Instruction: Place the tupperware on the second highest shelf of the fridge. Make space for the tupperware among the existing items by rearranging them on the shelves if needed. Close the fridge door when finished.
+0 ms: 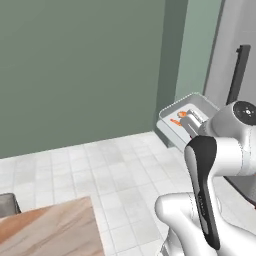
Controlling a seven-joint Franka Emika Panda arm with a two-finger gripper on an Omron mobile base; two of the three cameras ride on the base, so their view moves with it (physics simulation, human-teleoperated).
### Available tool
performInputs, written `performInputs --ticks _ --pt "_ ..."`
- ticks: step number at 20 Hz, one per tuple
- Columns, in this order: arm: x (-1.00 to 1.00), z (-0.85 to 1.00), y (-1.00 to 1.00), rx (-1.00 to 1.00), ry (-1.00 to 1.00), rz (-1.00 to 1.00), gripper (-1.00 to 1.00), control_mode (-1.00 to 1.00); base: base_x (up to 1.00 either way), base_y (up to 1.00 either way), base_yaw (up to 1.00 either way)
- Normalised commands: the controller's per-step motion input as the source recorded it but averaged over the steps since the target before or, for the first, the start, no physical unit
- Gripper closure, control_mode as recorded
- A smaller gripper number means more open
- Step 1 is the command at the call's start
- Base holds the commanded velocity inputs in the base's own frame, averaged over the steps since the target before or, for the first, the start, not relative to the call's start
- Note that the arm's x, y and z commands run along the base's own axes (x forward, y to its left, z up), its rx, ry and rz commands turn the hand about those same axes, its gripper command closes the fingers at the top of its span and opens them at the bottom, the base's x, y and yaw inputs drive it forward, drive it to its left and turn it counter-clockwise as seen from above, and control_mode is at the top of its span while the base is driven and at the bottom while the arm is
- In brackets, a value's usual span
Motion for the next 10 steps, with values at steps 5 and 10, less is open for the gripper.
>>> performInputs --ticks 5,10 --pt "0.00 0.00 0.00 0.00 0.00 0.00 1.00 1.00 1.00 0.00 0.00" --pt "0.00 0.00 0.00 0.00 0.00 0.00 1.00 1.00 1.00 0.00 -0.03"
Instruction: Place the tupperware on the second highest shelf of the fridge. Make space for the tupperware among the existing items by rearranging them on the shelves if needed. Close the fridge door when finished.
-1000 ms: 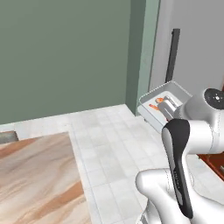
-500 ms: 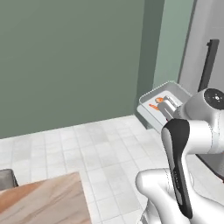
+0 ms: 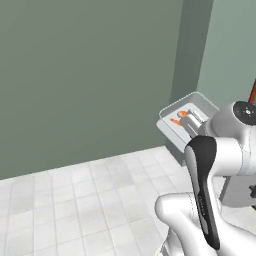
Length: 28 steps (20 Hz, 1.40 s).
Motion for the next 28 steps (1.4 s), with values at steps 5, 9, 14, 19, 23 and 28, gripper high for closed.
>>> performInputs --ticks 5,9,14,19,23,28 --pt "0.00 0.00 0.00 0.00 0.00 0.00 1.00 1.00 1.00 0.00 -0.16" --pt "0.00 0.00 0.00 0.00 0.00 0.00 1.00 1.00 0.86 0.00 -0.35" --pt "0.00 0.00 0.00 0.00 0.00 0.00 1.00 1.00 0.60 0.00 -0.56" --pt "0.00 0.00 0.00 0.00 0.00 0.00 1.00 1.00 0.45 0.07 -0.58" --pt "0.00 0.00 0.00 0.00 0.00 0.00 1.00 1.00 0.36 0.30 -0.53" --pt "0.00 0.00 0.00 0.00 0.00 0.00 1.00 1.00 0.33 0.28 -0.56"
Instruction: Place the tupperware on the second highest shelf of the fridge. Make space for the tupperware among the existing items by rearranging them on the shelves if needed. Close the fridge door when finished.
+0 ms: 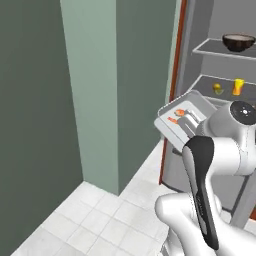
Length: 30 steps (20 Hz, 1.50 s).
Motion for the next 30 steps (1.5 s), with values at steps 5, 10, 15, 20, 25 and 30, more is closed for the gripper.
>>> performInputs --ticks 5,10,15,20,25,30 --pt "0.00 0.00 0.00 0.00 0.00 0.00 1.00 1.00 0.25 0.36 -0.51" --pt "0.00 0.00 0.00 0.00 0.00 0.00 1.00 1.00 0.26 0.46 -0.48" --pt "0.00 0.00 0.00 0.00 0.00 0.00 1.00 1.00 0.48 0.42 -0.43" --pt "0.00 0.00 0.00 0.00 0.00 0.00 1.00 1.00 0.62 0.21 -0.38" --pt "0.00 0.00 0.00 0.00 0.00 0.00 1.00 1.00 0.59 0.02 -0.33" --pt "0.00 0.00 0.00 0.00 0.00 0.00 1.00 1.00 0.56 0.09 -0.29"
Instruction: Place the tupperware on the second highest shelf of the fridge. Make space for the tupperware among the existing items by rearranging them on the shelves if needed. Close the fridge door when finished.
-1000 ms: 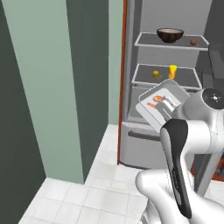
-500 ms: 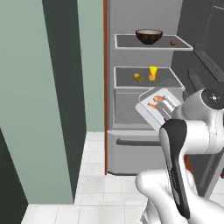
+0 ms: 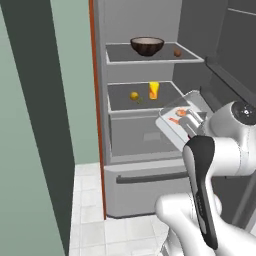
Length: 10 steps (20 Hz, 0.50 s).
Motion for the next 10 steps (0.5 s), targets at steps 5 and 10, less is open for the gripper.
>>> performInputs --ticks 5,10 --pt "0.00 0.00 0.00 0.00 0.00 0.00 1.00 1.00 0.60 0.19 -0.15" --pt "0.00 0.00 0.00 0.00 0.00 0.00 1.00 1.00 0.63 0.03 -0.10"
